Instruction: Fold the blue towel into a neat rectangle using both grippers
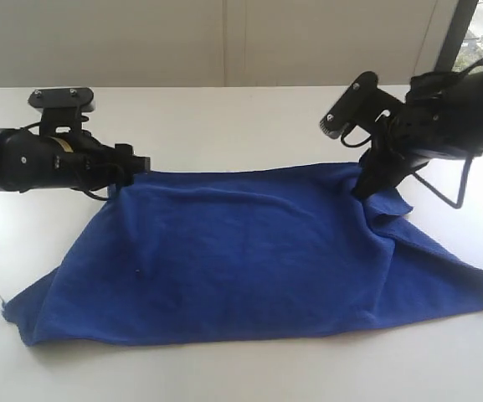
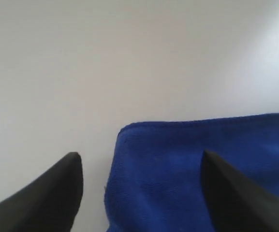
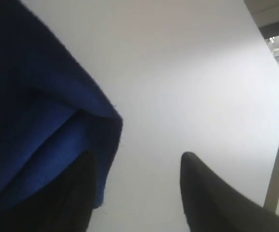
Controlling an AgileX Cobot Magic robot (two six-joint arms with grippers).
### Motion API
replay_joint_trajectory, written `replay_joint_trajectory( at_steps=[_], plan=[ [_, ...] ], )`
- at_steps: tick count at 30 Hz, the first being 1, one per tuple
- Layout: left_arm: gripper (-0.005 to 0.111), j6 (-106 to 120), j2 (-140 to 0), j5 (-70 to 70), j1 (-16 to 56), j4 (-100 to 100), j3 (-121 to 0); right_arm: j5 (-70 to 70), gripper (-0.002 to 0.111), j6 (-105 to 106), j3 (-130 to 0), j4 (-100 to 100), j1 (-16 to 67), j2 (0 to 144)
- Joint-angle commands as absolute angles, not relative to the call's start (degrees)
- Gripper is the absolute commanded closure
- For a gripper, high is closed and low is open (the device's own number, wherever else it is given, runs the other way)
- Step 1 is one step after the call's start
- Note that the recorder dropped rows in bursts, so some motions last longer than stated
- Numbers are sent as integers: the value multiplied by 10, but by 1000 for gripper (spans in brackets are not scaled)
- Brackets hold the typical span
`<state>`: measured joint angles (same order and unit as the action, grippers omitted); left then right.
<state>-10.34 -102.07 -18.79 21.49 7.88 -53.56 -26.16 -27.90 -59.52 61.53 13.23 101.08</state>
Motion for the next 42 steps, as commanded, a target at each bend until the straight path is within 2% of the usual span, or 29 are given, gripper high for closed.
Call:
replay_joint_trajectory(
  at_steps=[1,4,7,11,13,17,29,42],
  plan=[
    [34,-74,-956,-143,213,85,-534,-280,57,-335,-601,610,131,949],
    [34,-38,-910,-83,210,85,-534,-289,60,-347,-600,543,131,903],
    [39,-24,-872,0,195,85,-534,-295,72,-295,-600,416,131,869],
    [61,-24,-854,105,164,85,-534,-321,97,-130,-600,247,131,858],
    [77,-24,-854,152,153,84,-531,-343,108,-83,-596,195,131,861],
    [105,-15,-854,177,150,85,-506,-350,108,-77,-579,161,131,873],
    [107,-14,-861,146,150,85,-419,-345,108,15,-539,18,131,950],
    [107,-14,-945,171,150,78,-411,-332,108,15,-539,17,131,957]
  ],
)
